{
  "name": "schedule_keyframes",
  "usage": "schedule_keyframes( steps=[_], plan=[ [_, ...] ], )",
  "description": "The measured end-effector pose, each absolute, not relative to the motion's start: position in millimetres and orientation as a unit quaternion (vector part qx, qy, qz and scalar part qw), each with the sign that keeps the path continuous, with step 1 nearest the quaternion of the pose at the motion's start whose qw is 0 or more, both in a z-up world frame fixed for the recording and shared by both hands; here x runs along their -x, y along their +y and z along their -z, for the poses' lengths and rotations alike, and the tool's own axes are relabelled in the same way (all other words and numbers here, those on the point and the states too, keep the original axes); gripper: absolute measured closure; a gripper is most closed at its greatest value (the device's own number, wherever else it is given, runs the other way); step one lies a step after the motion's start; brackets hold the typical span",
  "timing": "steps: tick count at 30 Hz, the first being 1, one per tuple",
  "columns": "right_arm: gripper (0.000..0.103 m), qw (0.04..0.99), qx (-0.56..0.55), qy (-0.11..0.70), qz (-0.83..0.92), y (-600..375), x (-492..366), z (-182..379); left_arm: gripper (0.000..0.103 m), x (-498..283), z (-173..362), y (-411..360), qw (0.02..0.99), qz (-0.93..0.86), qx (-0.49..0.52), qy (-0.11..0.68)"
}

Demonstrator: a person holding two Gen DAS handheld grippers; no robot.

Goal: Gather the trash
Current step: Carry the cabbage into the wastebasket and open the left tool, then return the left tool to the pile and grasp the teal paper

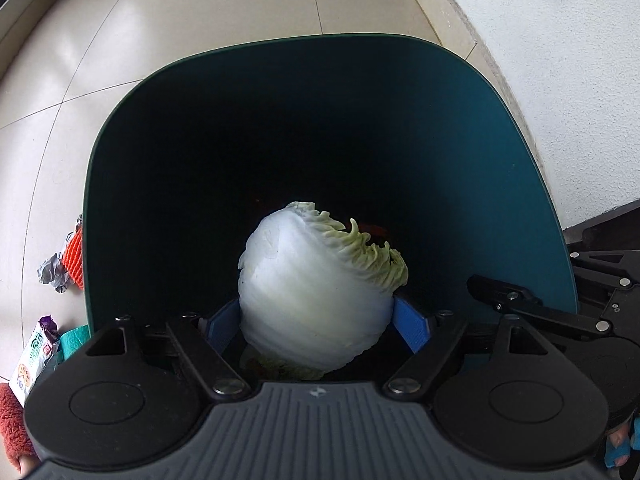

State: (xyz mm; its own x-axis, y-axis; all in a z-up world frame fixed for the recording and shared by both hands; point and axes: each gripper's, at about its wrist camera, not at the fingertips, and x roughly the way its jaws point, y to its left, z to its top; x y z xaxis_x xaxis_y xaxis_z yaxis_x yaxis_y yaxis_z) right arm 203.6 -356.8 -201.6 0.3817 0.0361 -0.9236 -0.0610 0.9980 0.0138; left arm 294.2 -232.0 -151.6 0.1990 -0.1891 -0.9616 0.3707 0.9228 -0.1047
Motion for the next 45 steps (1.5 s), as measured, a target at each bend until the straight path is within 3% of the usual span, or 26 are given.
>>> schedule_keyframes(
  steps=[28, 35, 45],
  plan=[
    [0.093, 0.832, 0.005, 0.554, -0.026, -345, -203, 202, 0.017, -272, 126, -198, 0.801, 0.215, -0.035, 0.557],
    [0.093, 0.832, -0.002, 0.554, -0.026, -350, -201, 203, 0.003, -288, 137, -217, 0.784, 0.224, -0.010, 0.579],
    [0.092, 0.833, -0.008, 0.553, -0.032, -355, -199, 202, 0.003, -245, 102, -193, 0.821, 0.233, -0.007, 0.521]
  ],
)
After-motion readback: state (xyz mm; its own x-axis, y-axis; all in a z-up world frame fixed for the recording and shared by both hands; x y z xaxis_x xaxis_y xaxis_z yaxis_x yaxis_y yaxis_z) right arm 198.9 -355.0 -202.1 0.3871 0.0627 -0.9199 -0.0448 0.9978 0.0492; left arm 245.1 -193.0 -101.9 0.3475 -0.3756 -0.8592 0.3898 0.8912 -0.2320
